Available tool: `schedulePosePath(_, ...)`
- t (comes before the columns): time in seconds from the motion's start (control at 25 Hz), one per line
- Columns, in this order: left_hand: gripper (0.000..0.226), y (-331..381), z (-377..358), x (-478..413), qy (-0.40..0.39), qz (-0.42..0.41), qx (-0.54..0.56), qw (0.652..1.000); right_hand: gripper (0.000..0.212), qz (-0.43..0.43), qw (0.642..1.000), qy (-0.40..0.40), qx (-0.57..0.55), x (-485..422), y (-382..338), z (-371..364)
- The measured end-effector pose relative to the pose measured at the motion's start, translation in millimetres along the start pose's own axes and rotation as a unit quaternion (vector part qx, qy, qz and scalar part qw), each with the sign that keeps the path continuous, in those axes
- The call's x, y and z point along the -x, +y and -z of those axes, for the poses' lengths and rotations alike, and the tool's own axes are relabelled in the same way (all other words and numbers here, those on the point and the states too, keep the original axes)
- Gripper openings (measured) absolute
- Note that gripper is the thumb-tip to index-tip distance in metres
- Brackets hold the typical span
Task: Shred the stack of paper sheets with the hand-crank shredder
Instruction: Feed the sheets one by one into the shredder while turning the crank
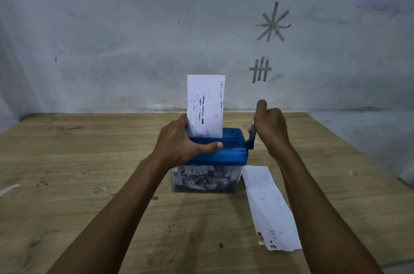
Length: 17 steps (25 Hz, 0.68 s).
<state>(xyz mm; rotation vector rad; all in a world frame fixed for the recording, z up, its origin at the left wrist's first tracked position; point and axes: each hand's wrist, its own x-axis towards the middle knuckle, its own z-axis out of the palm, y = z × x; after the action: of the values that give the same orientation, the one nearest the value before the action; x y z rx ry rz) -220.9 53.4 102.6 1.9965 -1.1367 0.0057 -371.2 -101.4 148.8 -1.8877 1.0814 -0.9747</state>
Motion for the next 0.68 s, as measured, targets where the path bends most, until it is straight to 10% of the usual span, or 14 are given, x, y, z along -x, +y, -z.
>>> schedulePosePath(0.4,0.11,-2.8,-8.1,0.0,0.077,0.015,0.011,0.997,0.017,-0.233,0.947,-0.186,-0.122,-35.4,41.1,-57.4)
schedulePosePath(0.68,0.111,2.7,-11.1,2.2,0.11,0.038,-0.063,0.991,0.03,-0.216,0.947,-0.199,-0.128,-8.4,70.9,-51.8)
